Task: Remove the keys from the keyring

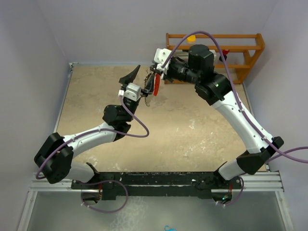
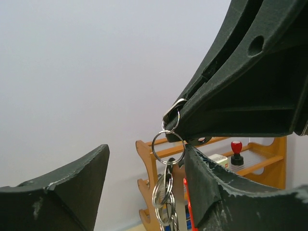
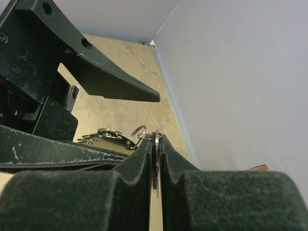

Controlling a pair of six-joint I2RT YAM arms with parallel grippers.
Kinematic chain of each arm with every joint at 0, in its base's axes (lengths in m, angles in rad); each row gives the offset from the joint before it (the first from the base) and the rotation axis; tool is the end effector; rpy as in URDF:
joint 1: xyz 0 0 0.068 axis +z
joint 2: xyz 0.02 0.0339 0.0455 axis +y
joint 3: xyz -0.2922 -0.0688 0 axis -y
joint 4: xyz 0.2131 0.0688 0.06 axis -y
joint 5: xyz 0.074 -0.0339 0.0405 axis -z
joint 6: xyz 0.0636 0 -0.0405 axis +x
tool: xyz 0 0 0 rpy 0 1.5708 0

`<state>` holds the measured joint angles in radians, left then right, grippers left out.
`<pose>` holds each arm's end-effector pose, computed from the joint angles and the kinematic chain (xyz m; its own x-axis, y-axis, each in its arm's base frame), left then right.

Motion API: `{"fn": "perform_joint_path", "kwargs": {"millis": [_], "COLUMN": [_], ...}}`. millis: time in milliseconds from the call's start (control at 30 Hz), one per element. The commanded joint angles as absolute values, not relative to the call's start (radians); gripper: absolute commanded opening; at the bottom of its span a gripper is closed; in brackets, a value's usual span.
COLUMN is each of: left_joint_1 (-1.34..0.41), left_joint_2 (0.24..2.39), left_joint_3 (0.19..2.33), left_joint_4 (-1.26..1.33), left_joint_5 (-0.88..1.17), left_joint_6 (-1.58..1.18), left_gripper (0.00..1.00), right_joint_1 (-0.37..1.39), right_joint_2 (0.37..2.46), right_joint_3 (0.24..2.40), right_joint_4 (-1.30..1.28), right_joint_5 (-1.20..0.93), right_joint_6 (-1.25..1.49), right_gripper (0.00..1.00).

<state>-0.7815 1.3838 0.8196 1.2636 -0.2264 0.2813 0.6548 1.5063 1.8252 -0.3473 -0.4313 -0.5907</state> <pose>0.2102 -0.1884 0.4249 0.5957 -0.2100 -0.7753 0.4154 0.9067 0.0736 0.2348 0.2138 0.5251 0.4740 -0.2739 -0.8368 -0.7473 0.3774 -0.5469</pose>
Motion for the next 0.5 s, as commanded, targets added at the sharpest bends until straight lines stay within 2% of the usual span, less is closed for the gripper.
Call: {"fn": "perform_joint_path", "kwargs": {"millis": [0,100,467], "left_joint_1": [-0.787,-0.787,-0.787], "left_joint_2": [1.381,1.371,1.341], "left_joint_3": [0.835,0.837,0.820], "left_joint_4": [1.308,1.291,1.274], "left_joint_5": [-0.197,-0.187,-0.179], "left_joint_6": [0.318,0.324,0.329], "left_gripper": [0.57,0.53,0.53], "right_joint_1": [0.662,0.663,0.665], "right_joint_2": [1.484,1.478,1.466], "right_joint_3": [1.822,1.812,1.784], "right_joint_4": [-0.301,-0.299,-0.274], "right_joint_5": [-0.410,-0.411,-0.405], "right_joint_6": [-0.607,-0.610,-0.616], "right_gripper": [0.10,0.10,0.10]}}
